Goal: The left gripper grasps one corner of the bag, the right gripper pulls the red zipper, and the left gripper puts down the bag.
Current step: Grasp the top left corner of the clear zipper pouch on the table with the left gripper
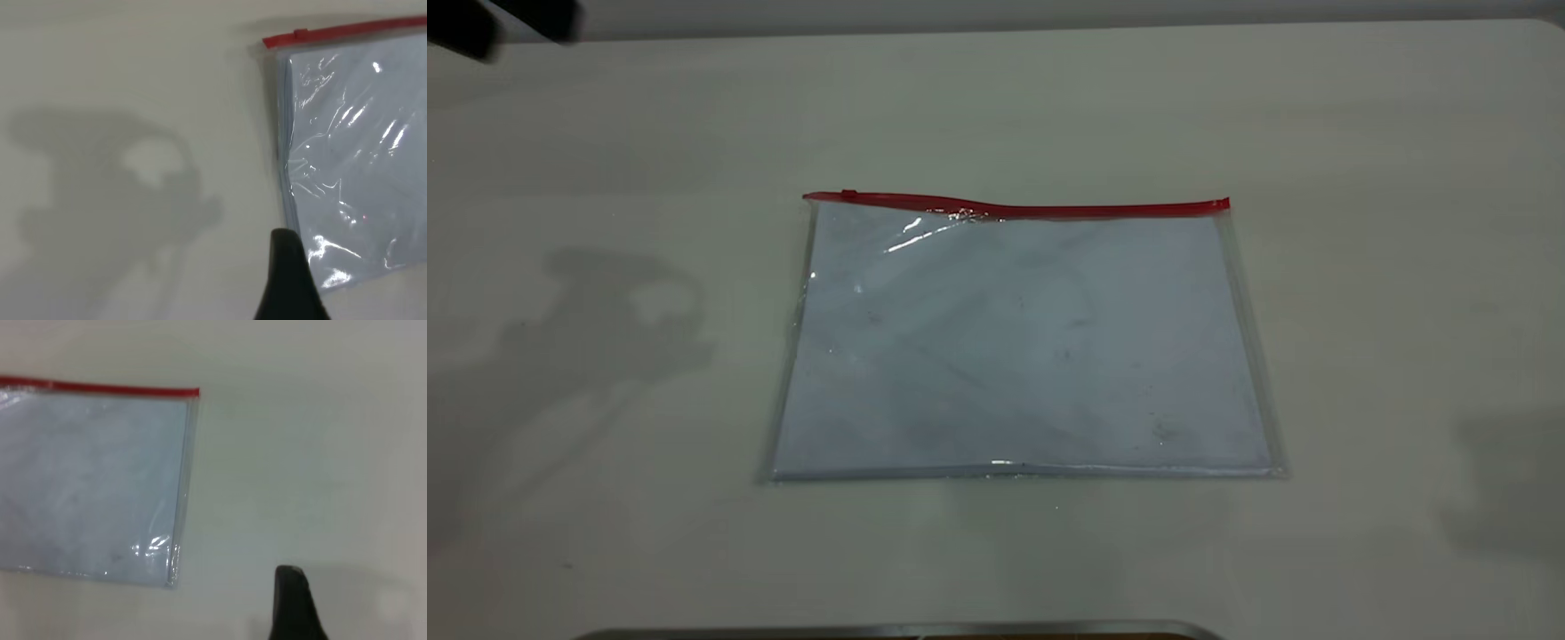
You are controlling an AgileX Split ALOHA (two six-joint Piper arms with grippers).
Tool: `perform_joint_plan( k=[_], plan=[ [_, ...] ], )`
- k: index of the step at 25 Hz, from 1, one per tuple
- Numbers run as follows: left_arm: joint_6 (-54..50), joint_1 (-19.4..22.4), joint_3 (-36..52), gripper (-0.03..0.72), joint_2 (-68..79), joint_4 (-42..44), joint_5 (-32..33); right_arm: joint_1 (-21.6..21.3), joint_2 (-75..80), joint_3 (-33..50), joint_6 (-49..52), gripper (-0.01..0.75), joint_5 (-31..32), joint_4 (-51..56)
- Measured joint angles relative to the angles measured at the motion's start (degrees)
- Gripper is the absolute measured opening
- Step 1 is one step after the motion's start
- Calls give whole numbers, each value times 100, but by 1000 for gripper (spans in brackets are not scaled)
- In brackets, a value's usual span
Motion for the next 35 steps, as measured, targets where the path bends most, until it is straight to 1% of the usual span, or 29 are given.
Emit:
perform_joint_plan(
  k=[4, 9, 12, 15, 22, 27, 35],
  plan=[
    [724, 0, -502, 568, 888, -417, 6, 0, 600, 0, -553, 522, -267, 378],
    [1361, 0, -1078, 568, 1872, -752, 216, 0, 1067, -6, -1190, 522, -394, 862],
    [1972, 0, -1297, 568, 2393, -1206, 264, 0, 1191, -21, -1490, 522, -411, 1151],
    [2795, 0, -1445, 568, 2851, -1900, 277, 0, 1214, -21, -1686, 522, -418, 1342],
    [4305, 0, -1555, 568, 3613, -3506, 240, 0, 1216, -24, -1751, 522, -418, 1424],
    [4954, 0, -1555, 568, 3992, -4212, 167, 0, 1216, -24, -1762, 522, -418, 1442],
    [5700, -22, -1561, 568, 4397, -5177, 208, 0, 1216, -24, -1771, 522, -454, 1443]
  ],
)
